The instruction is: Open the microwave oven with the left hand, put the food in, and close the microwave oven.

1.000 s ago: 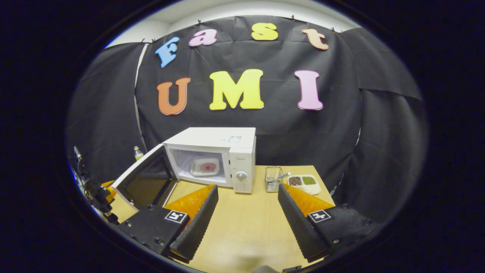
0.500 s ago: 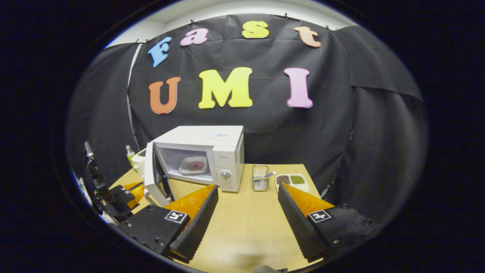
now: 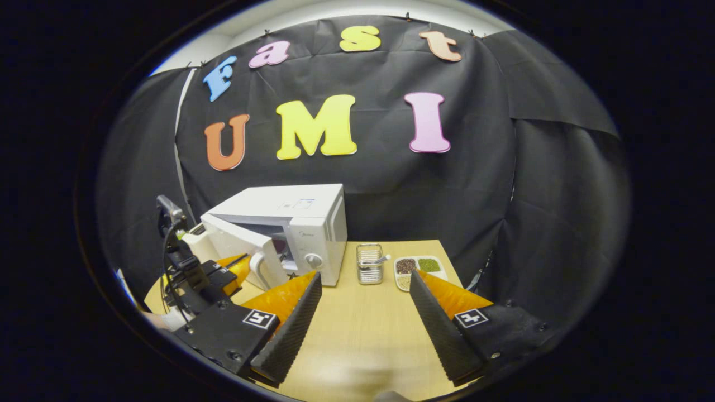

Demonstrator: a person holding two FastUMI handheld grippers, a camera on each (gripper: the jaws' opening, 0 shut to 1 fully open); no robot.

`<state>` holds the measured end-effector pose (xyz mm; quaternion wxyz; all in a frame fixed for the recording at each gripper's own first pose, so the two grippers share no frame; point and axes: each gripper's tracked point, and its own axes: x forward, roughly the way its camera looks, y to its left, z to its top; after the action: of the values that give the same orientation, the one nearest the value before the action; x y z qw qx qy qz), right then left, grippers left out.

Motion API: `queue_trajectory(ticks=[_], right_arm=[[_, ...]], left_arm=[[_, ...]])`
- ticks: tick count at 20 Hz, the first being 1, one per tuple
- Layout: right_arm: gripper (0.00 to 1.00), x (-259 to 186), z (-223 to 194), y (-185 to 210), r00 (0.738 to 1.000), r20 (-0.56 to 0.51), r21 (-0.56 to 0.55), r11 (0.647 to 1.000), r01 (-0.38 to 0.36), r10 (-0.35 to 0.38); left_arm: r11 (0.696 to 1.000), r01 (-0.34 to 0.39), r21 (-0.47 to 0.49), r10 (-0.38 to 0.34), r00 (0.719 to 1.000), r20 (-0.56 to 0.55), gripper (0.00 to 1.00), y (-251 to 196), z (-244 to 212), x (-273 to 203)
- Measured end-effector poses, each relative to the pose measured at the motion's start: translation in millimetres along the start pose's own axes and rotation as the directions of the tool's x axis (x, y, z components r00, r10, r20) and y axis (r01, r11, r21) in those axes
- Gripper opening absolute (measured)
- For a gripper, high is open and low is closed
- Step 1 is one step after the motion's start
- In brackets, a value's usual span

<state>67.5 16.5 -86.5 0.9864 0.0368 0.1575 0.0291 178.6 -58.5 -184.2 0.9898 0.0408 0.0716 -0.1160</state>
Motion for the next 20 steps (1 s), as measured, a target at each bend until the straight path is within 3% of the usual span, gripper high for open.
queue_trajectory(ticks=[7, 8, 9, 11, 12, 13, 14, 15, 16, 17, 18, 20], right_arm=[[1.00, 19, -1, 5, 0.999, -0.029, 0.009, 1.000, -0.017, 0.017], [0.92, 21, -1, 5, 0.999, -0.033, 0.008, 1.000, -0.020, 0.020], [1.00, 23, -2, 5, 0.999, -0.037, 0.011, 1.000, -0.023, 0.023], [1.00, 26, -5, 8, 0.998, -0.049, 0.022, 0.999, -0.034, 0.035], [0.92, 28, -6, 8, 0.998, -0.055, 0.026, 0.999, -0.036, 0.038], [0.92, 29, -7, 10, 0.997, -0.058, 0.030, 0.999, -0.042, 0.043], [1.00, 30, -7, 10, 0.997, -0.061, 0.031, 0.999, -0.045, 0.047], [1.00, 30, -8, 11, 0.997, -0.064, 0.029, 0.999, -0.045, 0.047], [0.92, 30, -8, 11, 0.997, -0.066, 0.027, 0.999, -0.044, 0.046], [1.00, 29, -7, 11, 0.997, -0.065, 0.025, 0.999, -0.044, 0.046], [0.92, 26, -7, 11, 0.997, -0.063, 0.027, 0.999, -0.044, 0.046], [0.92, 22, -6, 12, 0.997, -0.059, 0.030, 0.999, -0.041, 0.043]], left_arm=[[1.000, -0.003, -0.018, 0.003, 1.000, -0.001, 0.00, -6, 2, 48], [1.000, -0.004, -0.019, 0.004, 1.000, 0.001, 0.00, -6, 3, 52], [1.000, -0.014, -0.014, 0.014, 1.000, 0.003, 0.00, -5, 4, 55], [0.999, -0.022, -0.023, 0.022, 1.000, -0.001, 0.00, -5, 3, 56], [0.999, -0.020, -0.025, 0.020, 1.000, 0.000, 0.00, -5, 4, 57], [1.000, -0.021, -0.022, 0.021, 1.000, 0.001, 0.00, -5, 5, 58], [0.999, -0.024, -0.021, 0.024, 1.000, 0.006, 0.00, -5, 6, 57], [0.999, -0.033, -0.022, 0.033, 0.999, 0.003, 0.00, -3, 6, 60], [0.999, -0.040, -0.022, 0.040, 0.999, 0.004, 0.00, -1, 7, 63], [0.999, -0.030, -0.028, 0.030, 1.000, -0.001, 0.00, -3, 9, 70], [0.998, -0.037, -0.043, 0.036, 0.999, -0.019, 0.00, -4, 6, 69], [0.998, -0.041, -0.053, 0.040, 0.999, -0.032, 0.00, -5, 4, 64]])
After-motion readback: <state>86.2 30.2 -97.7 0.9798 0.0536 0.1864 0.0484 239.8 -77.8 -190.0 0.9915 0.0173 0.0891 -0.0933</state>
